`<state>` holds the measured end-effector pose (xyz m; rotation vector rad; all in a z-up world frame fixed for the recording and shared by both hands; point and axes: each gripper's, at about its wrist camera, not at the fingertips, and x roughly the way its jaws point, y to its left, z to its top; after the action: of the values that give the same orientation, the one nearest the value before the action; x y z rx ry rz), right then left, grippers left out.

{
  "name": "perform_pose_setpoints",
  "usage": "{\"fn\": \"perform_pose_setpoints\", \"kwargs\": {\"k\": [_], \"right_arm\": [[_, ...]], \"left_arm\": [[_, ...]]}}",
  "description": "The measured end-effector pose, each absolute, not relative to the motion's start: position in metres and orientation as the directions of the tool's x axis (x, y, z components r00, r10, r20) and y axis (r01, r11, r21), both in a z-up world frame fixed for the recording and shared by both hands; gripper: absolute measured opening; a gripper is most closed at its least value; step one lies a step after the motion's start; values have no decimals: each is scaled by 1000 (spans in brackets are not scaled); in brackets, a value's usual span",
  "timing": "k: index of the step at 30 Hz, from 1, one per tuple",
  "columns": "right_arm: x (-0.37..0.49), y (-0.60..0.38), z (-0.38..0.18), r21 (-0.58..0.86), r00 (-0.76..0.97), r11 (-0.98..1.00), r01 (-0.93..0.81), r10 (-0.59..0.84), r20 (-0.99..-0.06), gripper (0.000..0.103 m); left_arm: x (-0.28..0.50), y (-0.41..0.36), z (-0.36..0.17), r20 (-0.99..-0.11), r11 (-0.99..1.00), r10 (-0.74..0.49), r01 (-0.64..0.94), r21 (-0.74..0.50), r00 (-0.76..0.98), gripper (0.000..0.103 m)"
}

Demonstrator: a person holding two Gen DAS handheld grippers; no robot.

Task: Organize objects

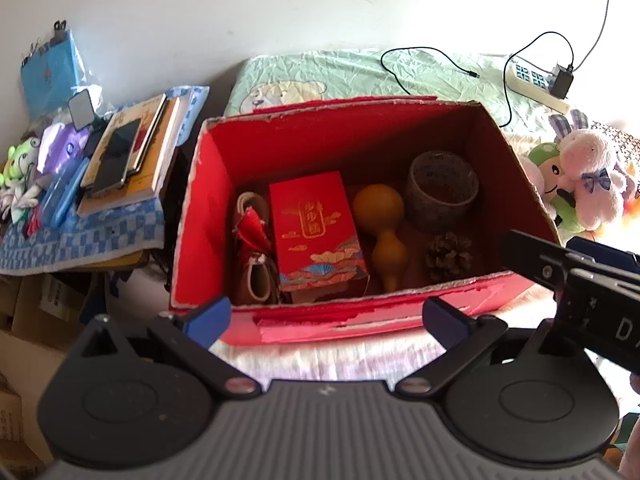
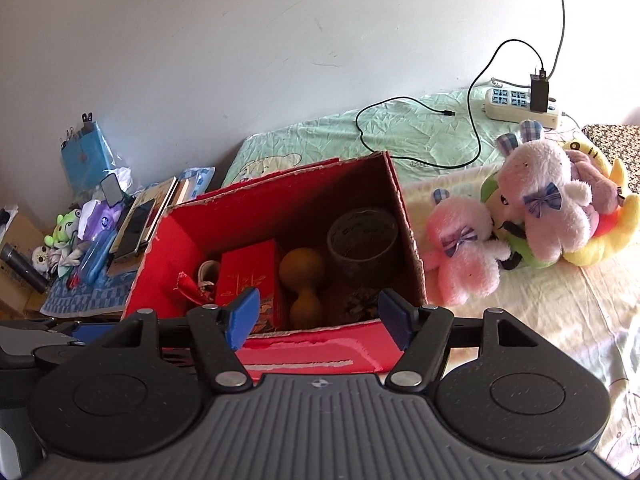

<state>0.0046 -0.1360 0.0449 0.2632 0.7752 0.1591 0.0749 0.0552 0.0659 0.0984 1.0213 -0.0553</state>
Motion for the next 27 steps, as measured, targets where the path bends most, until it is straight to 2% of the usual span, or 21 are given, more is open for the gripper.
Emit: {"fn": "perform_pose_setpoints", "kwargs": {"k": [27], "right_arm": [[37,-132,32,303,707,951,-56,253,-661,70]], "left_arm": [[106,61,51,-841,994,42,63,89,539,102]]}}
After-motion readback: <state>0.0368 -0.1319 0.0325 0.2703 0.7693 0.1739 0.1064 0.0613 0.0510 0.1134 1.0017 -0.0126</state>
